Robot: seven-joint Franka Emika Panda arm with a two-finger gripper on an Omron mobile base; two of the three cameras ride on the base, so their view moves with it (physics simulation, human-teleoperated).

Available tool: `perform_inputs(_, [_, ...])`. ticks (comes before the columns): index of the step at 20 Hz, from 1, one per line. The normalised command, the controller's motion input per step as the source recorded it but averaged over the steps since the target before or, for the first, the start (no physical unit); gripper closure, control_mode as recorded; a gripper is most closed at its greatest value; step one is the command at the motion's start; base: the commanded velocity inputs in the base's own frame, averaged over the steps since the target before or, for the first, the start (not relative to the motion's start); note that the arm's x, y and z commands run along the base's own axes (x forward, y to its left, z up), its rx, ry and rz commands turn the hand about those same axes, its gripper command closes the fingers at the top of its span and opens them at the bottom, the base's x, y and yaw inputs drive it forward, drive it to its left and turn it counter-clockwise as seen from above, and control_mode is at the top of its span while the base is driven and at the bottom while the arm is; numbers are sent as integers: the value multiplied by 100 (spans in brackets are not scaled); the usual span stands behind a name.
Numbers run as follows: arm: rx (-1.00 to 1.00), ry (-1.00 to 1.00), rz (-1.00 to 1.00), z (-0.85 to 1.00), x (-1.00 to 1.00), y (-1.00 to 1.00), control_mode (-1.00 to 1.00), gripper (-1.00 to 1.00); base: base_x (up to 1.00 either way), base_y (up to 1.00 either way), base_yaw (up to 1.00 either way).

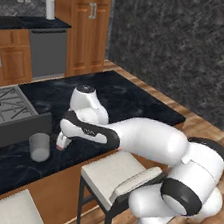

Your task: There is a wine glass and glass cup on the dining counter. Place the wine bottle next to the wine glass and the juice bottle next to the glass cup.

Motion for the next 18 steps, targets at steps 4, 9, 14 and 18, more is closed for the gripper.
perform_inputs(4, [3,0,0,18,-39,-30,-100,-100,0,0,0])
perform_inputs(9, [5,0,-3,21,-47,-34,-100,-100,0,0,0])
perform_inputs(14, [2,0,-10,15,-50,-31,-100,-100,0,0,0])
perform_inputs(18, [0,1,-17,8,-44,-20,-100,-100,0,0,0])
